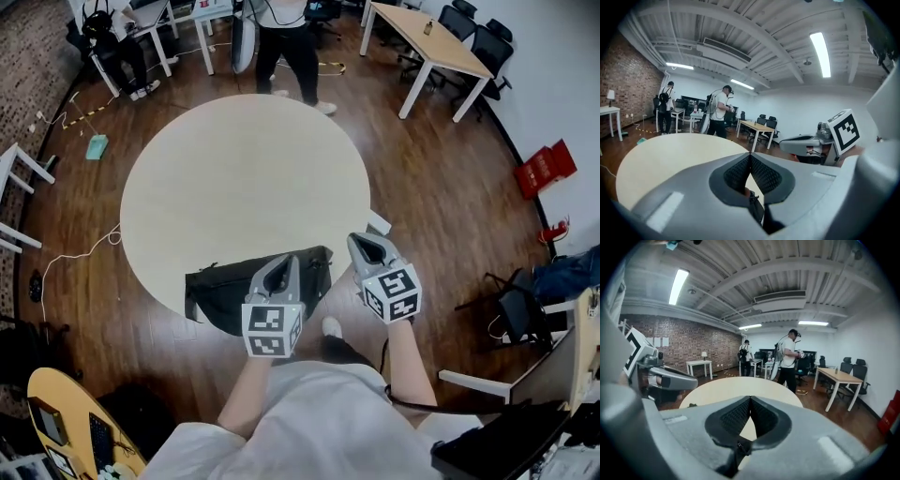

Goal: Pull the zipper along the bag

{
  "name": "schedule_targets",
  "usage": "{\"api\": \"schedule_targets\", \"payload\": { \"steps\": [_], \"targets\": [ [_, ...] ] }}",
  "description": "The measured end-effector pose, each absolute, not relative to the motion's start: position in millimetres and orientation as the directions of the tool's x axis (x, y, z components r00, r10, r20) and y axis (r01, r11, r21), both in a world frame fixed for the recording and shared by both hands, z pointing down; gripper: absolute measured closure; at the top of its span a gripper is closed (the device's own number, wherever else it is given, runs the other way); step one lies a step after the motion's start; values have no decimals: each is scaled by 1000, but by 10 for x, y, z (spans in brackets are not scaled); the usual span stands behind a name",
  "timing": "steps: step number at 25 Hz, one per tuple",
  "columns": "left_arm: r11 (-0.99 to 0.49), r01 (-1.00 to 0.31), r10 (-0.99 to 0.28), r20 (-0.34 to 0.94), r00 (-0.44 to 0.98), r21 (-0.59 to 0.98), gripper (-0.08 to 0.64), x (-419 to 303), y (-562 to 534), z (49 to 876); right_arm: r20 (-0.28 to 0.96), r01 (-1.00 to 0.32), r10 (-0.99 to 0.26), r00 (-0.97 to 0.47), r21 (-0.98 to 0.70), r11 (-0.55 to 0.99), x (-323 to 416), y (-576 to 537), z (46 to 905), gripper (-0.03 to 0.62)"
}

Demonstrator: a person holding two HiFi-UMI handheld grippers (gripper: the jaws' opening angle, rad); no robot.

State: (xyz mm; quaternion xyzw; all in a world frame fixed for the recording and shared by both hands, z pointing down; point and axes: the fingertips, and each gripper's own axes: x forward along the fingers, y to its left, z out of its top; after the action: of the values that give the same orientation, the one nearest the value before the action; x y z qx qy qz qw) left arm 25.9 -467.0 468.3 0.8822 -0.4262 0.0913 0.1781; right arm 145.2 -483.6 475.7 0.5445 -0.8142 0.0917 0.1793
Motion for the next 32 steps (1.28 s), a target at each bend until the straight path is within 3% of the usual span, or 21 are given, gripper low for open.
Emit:
{"api": "schedule_targets", "payload": {
  "steps": [5,9,13,17,18,25,32],
  "targets": [
    [-468,-841,-658,529,536,271,543,521,-4625,5270,623,-831,-671,-403,58,553,1575,-5199,5627,604],
    [-359,-869,-575,652,494,341,543,831,-4433,5700,769,-656,-381,-513,-66,752,1475,-5356,6417,604],
    [-187,-872,-517,710,478,452,543,1100,-4377,6129,847,-510,-92,-524,-226,830,1340,-5419,7093,604],
    [-83,-896,-538,737,408,436,541,1251,-4493,6470,879,-419,130,-460,-344,840,1275,-5365,7674,604],
    [-72,-900,-540,742,398,430,507,1301,-4532,6543,873,-408,168,-458,-374,833,1262,-5358,7745,604],
    [-2,-940,-524,800,292,341,294,1489,-4727,7100,853,-367,277,-443,-454,812,1241,-5353,7757,604],
    [-35,-994,-512,852,107,104,312,1464,-4926,7497,849,-348,275,-451,-451,822,1232,-5364,7745,604]
  ]
}}
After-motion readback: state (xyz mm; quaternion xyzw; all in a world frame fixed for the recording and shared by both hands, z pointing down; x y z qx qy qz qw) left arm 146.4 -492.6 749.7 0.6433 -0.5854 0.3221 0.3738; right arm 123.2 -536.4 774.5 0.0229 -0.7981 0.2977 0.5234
